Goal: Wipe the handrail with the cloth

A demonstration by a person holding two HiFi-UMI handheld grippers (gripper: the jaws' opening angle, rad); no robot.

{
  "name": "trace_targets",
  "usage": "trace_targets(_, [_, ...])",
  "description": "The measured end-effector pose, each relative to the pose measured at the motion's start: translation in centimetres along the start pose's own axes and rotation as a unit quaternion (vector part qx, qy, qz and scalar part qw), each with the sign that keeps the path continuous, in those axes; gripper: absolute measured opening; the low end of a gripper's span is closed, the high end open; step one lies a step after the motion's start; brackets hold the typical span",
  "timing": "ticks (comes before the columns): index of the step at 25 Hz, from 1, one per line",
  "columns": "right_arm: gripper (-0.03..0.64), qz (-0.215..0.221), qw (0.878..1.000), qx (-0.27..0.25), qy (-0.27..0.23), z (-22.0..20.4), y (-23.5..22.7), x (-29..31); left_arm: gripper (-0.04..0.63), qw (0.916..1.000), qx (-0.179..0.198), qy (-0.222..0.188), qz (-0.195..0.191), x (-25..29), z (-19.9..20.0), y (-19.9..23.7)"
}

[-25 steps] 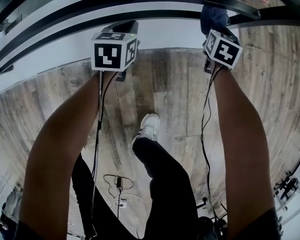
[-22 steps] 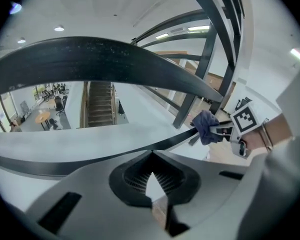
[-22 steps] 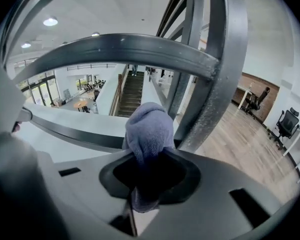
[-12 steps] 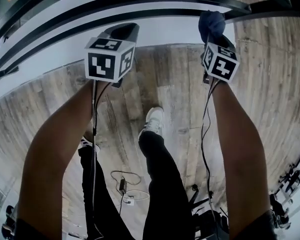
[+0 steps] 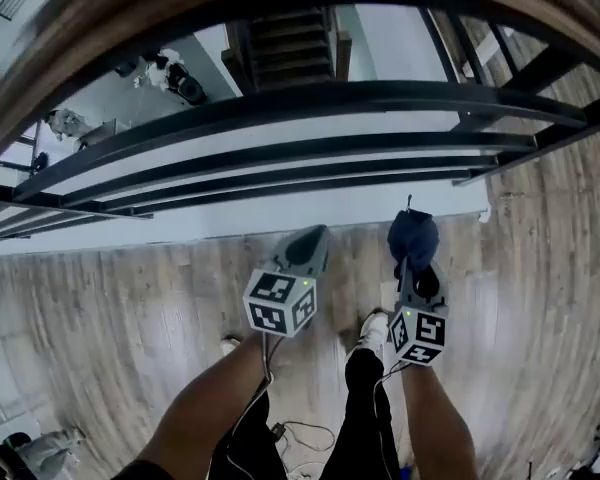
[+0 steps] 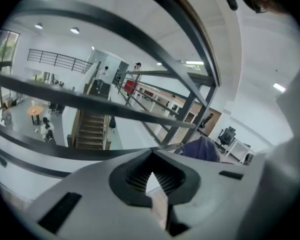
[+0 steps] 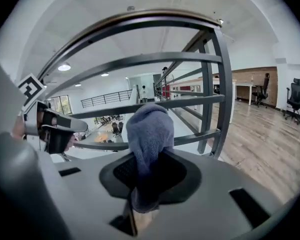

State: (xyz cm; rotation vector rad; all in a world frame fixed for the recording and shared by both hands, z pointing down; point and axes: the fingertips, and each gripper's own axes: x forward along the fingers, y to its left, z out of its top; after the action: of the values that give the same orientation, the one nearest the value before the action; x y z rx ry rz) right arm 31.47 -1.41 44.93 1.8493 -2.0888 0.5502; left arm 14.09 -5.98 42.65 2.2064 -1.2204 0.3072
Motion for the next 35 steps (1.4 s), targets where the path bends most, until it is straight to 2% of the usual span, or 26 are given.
trace_targets(4, [0.075, 0.02, 0.999, -0.011, -0.026, 5.5, 6.4, -6.2, 0.003, 0.9985, 0.039, -0.038, 0.012, -9.0, 5.9, -0.6])
trace_targets(8, [0.075, 0.064, 0.995, -0.074, -0.025, 11.0, 12.6, -16.8, 0.003, 0.997, 0.042, -0.051, 0.039, -20.6, 9.8, -2.8])
trace_targets(11, [0.075, 0.091, 0.99, -0.104, -0.033, 15.0, 15.6, -22.8, 0.003, 0.9947, 0.043, -0.073, 0.058, -27.9, 13.0, -4.1])
trace_targets(14, [0.075, 0.09, 0.989, -0.097, -0.067, 19.6, 17.2, -25.3, 0.003, 0.99, 0.06, -0.108, 0.069, -32.8, 16.9, -5.1])
trace_targets(17, [0.075, 0.083, 0.987, -0.086, -0.104, 24.0, 18.9, -26.5, 0.003, 0.9842, 0.081, -0.137, 0.077, -36.4, 20.4, -5.9])
trace_targets(20, [0.075, 0.092, 0.985, -0.076, -0.121, 25.6, 21.3, -28.2, 0.003, 0.9806, 0.068, -0.162, 0.087, -39.8, 21.4, -6.5])
trace_targets(23, [0.075, 0.105, 0.979, -0.101, -0.14, 28.7, 23.2, -29.8, 0.003, 0.9752, 0.046, -0.192, 0.1, -42.4, 23.4, -7.8])
trace_targets(25, [0.075, 0.109, 0.973, -0.129, -0.159, 31.0, 24.3, -30.3, 0.003, 0.9719, 0.045, -0.209, 0.098, -43.3, 25.1, -8.9])
trace_targets(29, [0.073, 0.108, 0.969, -0.137, -0.176, 32.1, 25.9, -31.2, 0.003, 0.9652, 0.079, -0.235, 0.083, -45.0, 26.4, -10.5])
trace_targets(35, [0.071, 0.124, 0.964, -0.144, -0.186, 33.7, 26.6, -31.5, 0.003, 0.9576, 0.094, -0.252, 0.102, -45.8, 28.5, -10.3])
